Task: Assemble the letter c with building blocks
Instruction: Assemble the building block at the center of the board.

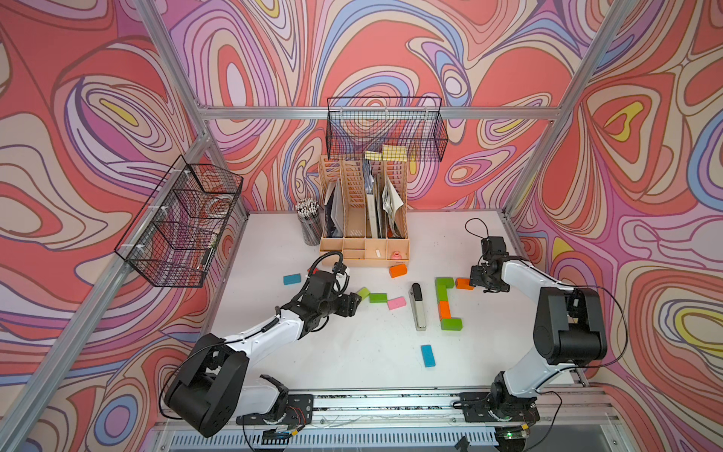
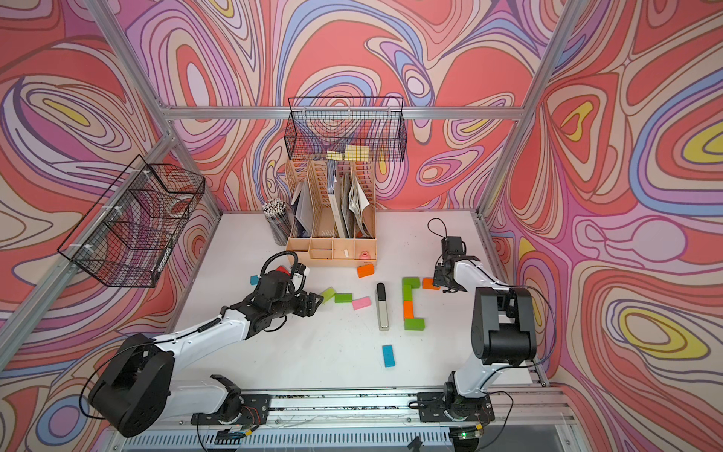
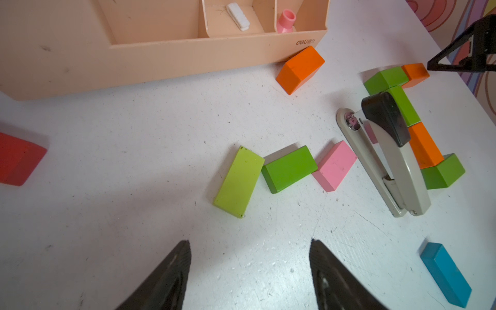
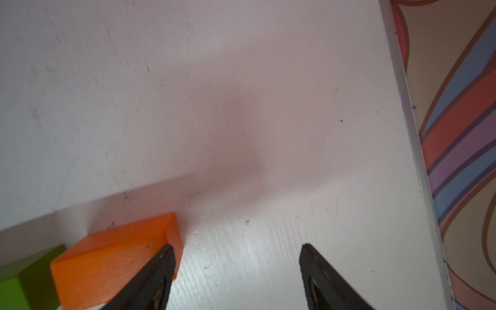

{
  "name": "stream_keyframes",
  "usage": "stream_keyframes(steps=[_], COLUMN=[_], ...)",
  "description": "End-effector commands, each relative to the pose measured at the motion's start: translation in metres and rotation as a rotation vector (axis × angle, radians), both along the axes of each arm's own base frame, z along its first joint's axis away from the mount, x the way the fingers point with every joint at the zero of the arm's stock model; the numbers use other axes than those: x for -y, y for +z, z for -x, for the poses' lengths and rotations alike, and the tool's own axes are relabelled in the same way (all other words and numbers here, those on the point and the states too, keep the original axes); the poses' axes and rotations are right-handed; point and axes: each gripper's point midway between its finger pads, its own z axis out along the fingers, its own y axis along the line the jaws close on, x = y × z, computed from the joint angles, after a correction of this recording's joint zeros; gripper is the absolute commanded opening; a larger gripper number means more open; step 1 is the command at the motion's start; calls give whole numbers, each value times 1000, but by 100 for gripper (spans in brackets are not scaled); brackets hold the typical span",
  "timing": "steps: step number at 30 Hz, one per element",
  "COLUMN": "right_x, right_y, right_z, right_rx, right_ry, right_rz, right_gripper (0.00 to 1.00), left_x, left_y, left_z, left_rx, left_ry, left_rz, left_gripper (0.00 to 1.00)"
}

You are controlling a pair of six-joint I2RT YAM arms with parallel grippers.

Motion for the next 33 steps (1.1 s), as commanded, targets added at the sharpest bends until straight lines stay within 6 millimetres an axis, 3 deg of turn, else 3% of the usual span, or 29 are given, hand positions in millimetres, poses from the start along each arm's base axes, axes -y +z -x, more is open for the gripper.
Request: stream_keyframes(steps=[1, 13, 18, 24, 33], right_x=[6, 3, 2, 4, 4], right_y=[0, 2, -11, -29, -32], right_z=[-4, -4, -5, -4, -9], right_rx=[-13, -75, -90, -128, -122], right_ry=[-1, 114, 163, 173, 178], right_rz=[17, -41, -48, -57, -101], right_gripper=[77, 65, 51, 52, 50], left_x=[-1, -1, -1, -2, -3], left_y=[2, -1, -4, -3, -5], left_z=[-1, -1, -2, -2, -2], left_rx=[10, 8, 3, 6, 7], left_ry=[-5, -7, -6, -6, -3], left_rz=[-2, -9, -19, -25, -29], left_gripper=[72, 72, 73, 73, 73])
